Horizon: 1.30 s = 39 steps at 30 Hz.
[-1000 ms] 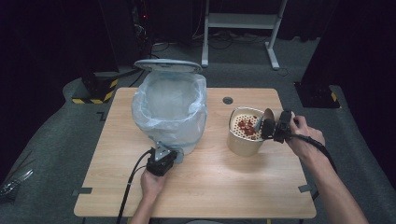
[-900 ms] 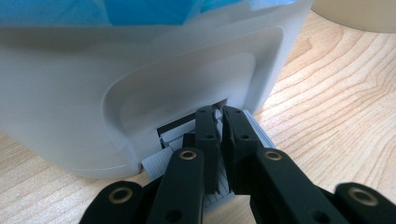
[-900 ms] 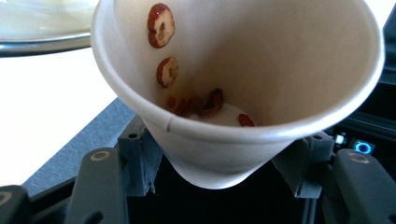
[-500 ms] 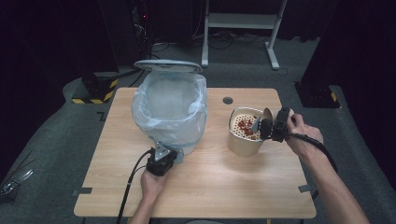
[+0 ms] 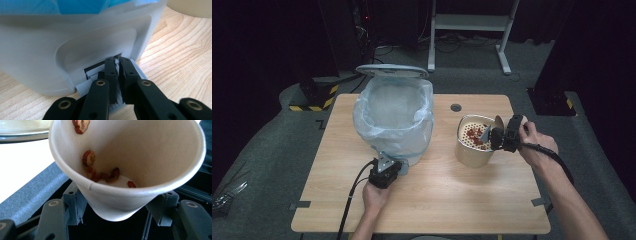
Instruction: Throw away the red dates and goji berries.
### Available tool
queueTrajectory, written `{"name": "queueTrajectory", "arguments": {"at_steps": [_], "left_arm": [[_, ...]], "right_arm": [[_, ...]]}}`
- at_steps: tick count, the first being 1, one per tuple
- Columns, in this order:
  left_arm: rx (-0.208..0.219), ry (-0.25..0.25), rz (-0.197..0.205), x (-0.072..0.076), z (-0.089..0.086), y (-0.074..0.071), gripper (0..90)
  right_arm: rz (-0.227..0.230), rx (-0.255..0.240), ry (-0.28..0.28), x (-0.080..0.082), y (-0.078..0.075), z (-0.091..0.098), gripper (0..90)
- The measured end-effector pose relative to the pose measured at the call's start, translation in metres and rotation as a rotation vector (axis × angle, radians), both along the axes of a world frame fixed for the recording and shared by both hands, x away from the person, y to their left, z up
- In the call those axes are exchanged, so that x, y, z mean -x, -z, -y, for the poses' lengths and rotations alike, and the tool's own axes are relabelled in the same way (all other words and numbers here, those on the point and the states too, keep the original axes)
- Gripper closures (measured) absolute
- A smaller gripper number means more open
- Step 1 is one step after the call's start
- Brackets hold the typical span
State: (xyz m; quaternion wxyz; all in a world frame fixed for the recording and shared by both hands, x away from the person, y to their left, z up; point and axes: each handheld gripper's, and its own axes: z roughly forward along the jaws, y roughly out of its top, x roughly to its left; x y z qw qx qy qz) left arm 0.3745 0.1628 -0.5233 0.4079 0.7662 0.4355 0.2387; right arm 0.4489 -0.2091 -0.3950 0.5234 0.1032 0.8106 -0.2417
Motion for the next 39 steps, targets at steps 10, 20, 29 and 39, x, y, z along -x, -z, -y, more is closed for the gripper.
{"name": "queueTrajectory", "arguments": {"at_steps": [10, 20, 29, 39], "left_arm": [[0.0, 0.0, 0.0, 0.0, 0.0, 0.0, 85.1], [0.001, 0.0, 0.001, 0.0001, 0.0001, 0.0, 85.1], [0.0, 0.0, 0.001, 0.0001, 0.0001, 0.0, 85.0], [-0.001, 0.0, 0.002, 0.0002, 0.0002, 0.0, 85.1]], "right_arm": [[0.007, 0.07, -0.015, -0.0006, 0.0011, -0.0026, 38.3], [0.01, 0.09, -0.022, -0.0021, -0.0005, -0.0064, 38.3], [0.005, 0.111, -0.026, -0.0008, 0.0005, -0.0048, 38.4], [0.005, 0.154, -0.035, -0.0014, 0.0034, -0.0096, 38.3]]}}
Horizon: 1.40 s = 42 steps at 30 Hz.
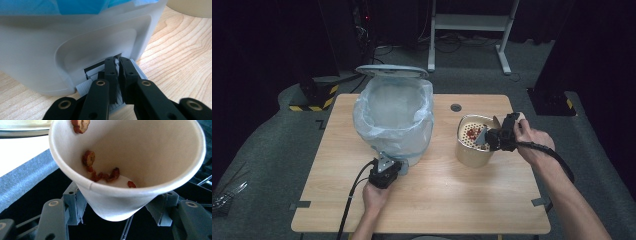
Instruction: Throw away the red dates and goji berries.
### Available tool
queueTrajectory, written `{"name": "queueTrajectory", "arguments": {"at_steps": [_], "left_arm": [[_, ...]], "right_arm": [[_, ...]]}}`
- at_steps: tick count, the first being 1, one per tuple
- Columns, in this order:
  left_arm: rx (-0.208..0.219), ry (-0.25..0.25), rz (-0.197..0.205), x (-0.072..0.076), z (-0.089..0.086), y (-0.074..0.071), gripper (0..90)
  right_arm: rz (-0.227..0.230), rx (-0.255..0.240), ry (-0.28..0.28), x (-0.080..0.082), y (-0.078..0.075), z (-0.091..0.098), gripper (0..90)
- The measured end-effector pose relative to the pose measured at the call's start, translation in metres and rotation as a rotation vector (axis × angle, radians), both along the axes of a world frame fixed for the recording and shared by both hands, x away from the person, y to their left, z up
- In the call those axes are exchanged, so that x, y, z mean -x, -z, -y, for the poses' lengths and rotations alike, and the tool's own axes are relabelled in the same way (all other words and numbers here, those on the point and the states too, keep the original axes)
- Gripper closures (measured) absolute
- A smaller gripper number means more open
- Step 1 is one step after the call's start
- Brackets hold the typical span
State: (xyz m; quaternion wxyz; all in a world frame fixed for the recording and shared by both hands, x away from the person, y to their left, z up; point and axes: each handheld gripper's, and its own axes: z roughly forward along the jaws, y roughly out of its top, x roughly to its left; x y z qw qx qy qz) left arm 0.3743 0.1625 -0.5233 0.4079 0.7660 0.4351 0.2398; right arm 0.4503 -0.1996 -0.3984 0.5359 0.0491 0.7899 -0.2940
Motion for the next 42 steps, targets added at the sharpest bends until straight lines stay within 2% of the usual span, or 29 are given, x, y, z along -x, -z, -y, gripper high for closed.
{"name": "queueTrajectory", "arguments": {"at_steps": [6, 11, 14, 15, 17, 18, 20, 21, 23, 24, 26, 27, 29, 30, 31, 32, 34, 35, 36, 39, 42], "left_arm": [[0.001, 0.0, -0.001, 0.0, 0.0, 0.0, 85.1], [0.002, 0.0, -0.001, 0.0, 0.0, 0.0, 85.1], [0.002, 0.0, -0.001, 0.0, 0.0, 0.0, 85.1], [0.002, 0.0, -0.001, 0.0, 0.0, 0.0, 85.1], [0.002, 0.0, -0.001, 0.0, 0.0, 0.0, 85.1], [0.003, 0.0, -0.001, 0.0, 0.0, 0.0, 85.0], [0.001, 0.0, 0.0, 0.0, 0.0, 0.0, 85.1], [0.001, 0.0, 0.0, 0.0, 0.0, 0.0, 85.1], [0.002, 0.0, -0.001, 0.0, 0.0, 0.0, 85.1], [0.002, 0.0, -0.001, 0.0, 0.0, 0.0, 85.1], [0.002, 0.0, 0.0, 0.0, 0.0, 0.0, 85.1], [0.001, 0.0, 0.0, 0.0, 0.0, 0.0, 85.1], [0.002, 0.0, -0.001, 0.0, 0.0, 0.0, 85.1], [0.002, 0.0, -0.001, 0.0, 0.0, 0.0, 85.1], [0.002, 0.0, -0.001, 0.0, 0.0, 0.0, 85.1], [0.001, 0.0, 0.0, 0.0, 0.0, 0.0, 85.1], [0.001, 0.0, 0.0, 0.0, 0.0, 0.0, 85.1], [0.002, 0.0, -0.001, 0.0, 0.0, 0.0, 85.1], [0.001, 0.0, 0.0, 0.0, 0.0, 0.0, 85.1], [0.001, 0.0, 0.0, 0.0, 0.0, 0.0, 85.0], [0.001, 0.0, 0.001, 0.0, 0.0, 0.0, 85.1]], "right_arm": [[-0.006, 0.01, 0.001, 0.001, 0.001, 0.001, 38.4], [-0.006, -0.001, -0.006, 0.002, 0.0, -0.001, 38.4], [-0.033, 0.041, -0.01, 0.001, 0.005, -0.001, 38.4], [-0.03, 0.028, -0.003, 0.001, 0.005, 0.0, 38.4], [-0.008, -0.032, 0.0, 0.0, -0.004, 0.0, 38.4], [-0.004, -0.032, -0.004, 0.0, -0.006, -0.001, 38.4], [-0.041, 0.032, -0.02, 0.001, 0.0, -0.003, 38.4], [-0.05, 0.041, -0.022, 0.001, 0.002, -0.002, 38.4], [-0.025, -0.026, -0.011, 0.0, -0.003, -0.002, 38.4], [-0.023, -0.041, -0.007, 0.0, -0.005, -0.003, 38.4], [-0.063, 0.035, -0.026, 0.003, 0.003, -0.004, 38.4], [-0.065, 0.027, -0.028, 0.003, 0.004, -0.003, 38.4], [-0.045, -0.038, -0.014, 0.002, -0.001, -0.001, 38.5], [-0.047, -0.05, -0.003, 0.002, -0.001, -0.001, 38.5], [-0.064, -0.015, -0.013, 0.003, 0.001, 0.0, 38.5], [-0.07, -0.005, -0.016, 0.004, 0.002, 0.0, 38.5], [-0.062, -0.052, -0.004, 0.003, -0.002, 0.002, 38.5], [-0.061, -0.056, 0.001, 0.004, -0.001, 0.002, 38.5], [-0.068, -0.037, -0.013, 0.004, 0.0, 0.003, 38.4], [-0.056, -0.07, 0.006, 0.004, -0.002, 0.004, 38.4], [-0.06, -0.053, -0.014, 0.004, -0.002, 0.004, 38.3]]}}
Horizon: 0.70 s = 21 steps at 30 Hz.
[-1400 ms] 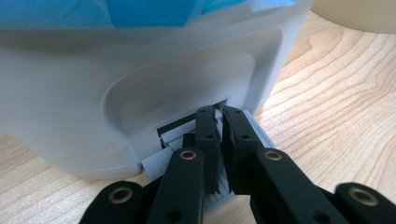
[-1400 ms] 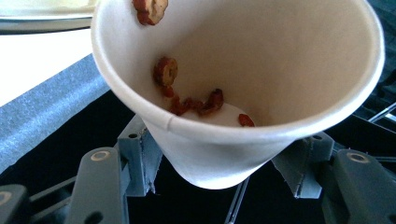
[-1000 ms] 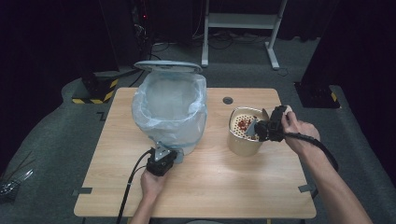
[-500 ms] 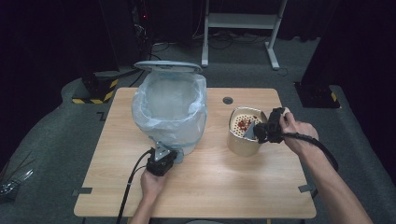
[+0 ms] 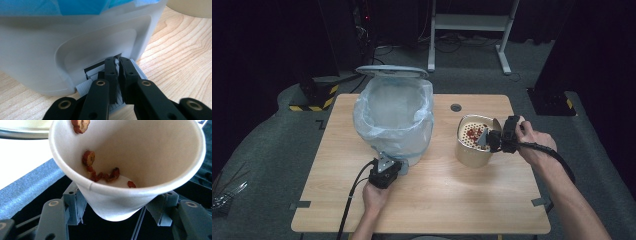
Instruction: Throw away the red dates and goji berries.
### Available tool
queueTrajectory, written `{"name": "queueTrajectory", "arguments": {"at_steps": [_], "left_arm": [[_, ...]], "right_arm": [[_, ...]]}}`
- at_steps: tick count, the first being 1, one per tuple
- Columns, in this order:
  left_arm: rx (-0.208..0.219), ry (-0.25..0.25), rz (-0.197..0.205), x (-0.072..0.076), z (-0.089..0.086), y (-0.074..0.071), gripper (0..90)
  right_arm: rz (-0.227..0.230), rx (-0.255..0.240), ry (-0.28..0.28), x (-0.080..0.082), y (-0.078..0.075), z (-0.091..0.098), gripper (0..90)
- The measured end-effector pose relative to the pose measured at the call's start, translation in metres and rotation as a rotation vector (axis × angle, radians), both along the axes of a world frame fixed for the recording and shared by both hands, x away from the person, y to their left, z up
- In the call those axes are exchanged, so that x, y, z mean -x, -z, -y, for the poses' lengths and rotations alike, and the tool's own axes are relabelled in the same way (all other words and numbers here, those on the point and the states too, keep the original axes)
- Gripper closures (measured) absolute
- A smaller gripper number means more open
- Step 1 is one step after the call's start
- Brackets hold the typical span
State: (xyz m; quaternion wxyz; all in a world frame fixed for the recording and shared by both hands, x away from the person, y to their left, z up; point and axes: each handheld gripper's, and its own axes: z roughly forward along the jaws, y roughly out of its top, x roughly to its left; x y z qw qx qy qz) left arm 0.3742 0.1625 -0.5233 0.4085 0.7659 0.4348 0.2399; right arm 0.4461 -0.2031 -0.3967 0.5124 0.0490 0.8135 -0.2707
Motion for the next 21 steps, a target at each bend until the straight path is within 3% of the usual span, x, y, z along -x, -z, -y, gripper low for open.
{"name": "queueTrajectory", "arguments": {"at_steps": [4, 7, 9, 10, 12, 14, 15, 17, 20, 21], "left_arm": [[0.0, 0.0, 0.0, 0.0, 0.0, 0.0, 85.0], [-0.001, 0.001, 0.0, 0.0, 0.0, 0.0, 85.0], [-0.001, 0.0, 0.0, 0.0, 0.0, 0.0, 85.1], [0.0, 0.0, 0.0, 0.0, 0.0, 0.0, 85.1], [-0.001, 0.0, 0.0, 0.0, 0.0, 0.0, 85.0], [0.0, 0.0, -0.001, 0.0, 0.0, 0.0, 85.0], [-0.001, 0.0, 0.0, 0.0, 0.0, 0.0, 85.1], [-0.001, -0.001, 0.0, 0.0, 0.0, 0.0, 85.1], [-0.001, 0.0, 0.001, 0.0, 0.0, 0.0, 85.1], [-0.001, 0.0, 0.001, 0.0, 0.0, 0.0, 85.1]], "right_arm": [[0.009, -0.008, -0.006, 0.0, 0.0, -0.001, 38.3], [0.027, -0.058, 0.023, -0.001, -0.007, -0.002, 38.4], [-0.002, 0.006, -0.001, 0.001, 0.0, -0.001, 38.4], [-0.004, 0.006, -0.008, 0.001, 0.001, 0.0, 38.4], [0.008, -0.056, 0.024, 0.0, -0.001, 0.001, 38.4], [-0.021, -0.011, 0.001, 0.002, 0.006, 0.001, 38.4], [-0.02, -0.024, 0.0, 0.002, 0.005, 0.001, 38.4], [-0.012, -0.118, 0.021, 0.0, -0.002, 0.002, 38.4], [-0.045, -0.151, 0.015, 0.002, -0.001, 0.004, 38.3], [-0.048, -0.194, 0.021, 0.002, -0.001, 0.007, 38.3]]}}
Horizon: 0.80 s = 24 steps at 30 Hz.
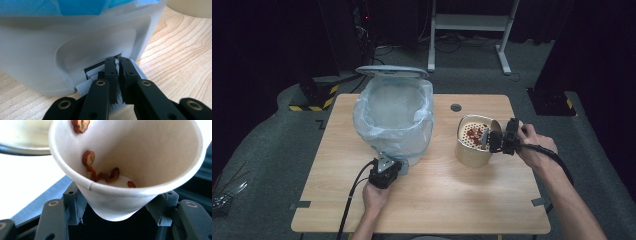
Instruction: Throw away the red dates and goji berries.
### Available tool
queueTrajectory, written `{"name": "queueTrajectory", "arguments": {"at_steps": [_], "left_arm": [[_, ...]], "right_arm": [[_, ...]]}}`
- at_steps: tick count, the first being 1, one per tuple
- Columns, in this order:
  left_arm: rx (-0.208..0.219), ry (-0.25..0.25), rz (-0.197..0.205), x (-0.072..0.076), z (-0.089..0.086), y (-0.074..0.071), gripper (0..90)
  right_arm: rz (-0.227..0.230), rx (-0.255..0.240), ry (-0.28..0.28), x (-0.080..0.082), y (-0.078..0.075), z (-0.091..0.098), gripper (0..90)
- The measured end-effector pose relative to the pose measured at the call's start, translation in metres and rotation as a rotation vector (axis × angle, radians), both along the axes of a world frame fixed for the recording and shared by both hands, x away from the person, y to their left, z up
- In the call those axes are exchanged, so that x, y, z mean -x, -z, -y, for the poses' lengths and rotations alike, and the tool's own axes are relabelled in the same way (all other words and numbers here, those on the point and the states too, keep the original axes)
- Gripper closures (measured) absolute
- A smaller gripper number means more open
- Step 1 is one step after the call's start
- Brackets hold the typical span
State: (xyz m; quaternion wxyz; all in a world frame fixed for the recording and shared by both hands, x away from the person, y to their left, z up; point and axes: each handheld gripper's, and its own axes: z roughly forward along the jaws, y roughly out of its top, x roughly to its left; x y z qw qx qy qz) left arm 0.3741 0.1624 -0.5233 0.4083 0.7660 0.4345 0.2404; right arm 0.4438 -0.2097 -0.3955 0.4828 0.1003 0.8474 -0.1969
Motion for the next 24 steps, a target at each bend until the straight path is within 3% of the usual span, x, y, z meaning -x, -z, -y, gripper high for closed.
{"name": "queueTrajectory", "arguments": {"at_steps": [7, 10, 13, 17, 20, 24], "left_arm": [[0.001, 0.0, 0.0, 0.0, 0.0, 0.0, 85.1], [0.0, 0.0, 0.0, 0.0, 0.0, 0.0, 85.0], [0.0, -0.001, 0.001, 0.0, 0.0, 0.0, 85.1], [0.0, -0.001, 0.002, 0.0, 0.0, 0.0, 85.0], [-0.001, -0.001, 0.002, 0.0, 0.0, 0.0, 85.0], [-0.001, -0.002, 0.003, 0.0, 0.0, 0.0, 85.0]], "right_arm": [[-0.032, -0.264, 0.038, 0.002, -0.007, 0.015, 38.2], [-0.028, -0.334, 0.042, 0.004, -0.009, 0.02, 38.2], [-0.031, -0.362, 0.05, 0.004, -0.01, 0.022, 38.1], [-0.041, -0.438, 0.061, 0.006, -0.014, 0.028, 38.0], [-0.053, -0.532, 0.063, 0.008, -0.02, 0.034, 37.9], [-0.064, -0.693, 0.056, 0.016, -0.03, 0.04, 37.8]]}}
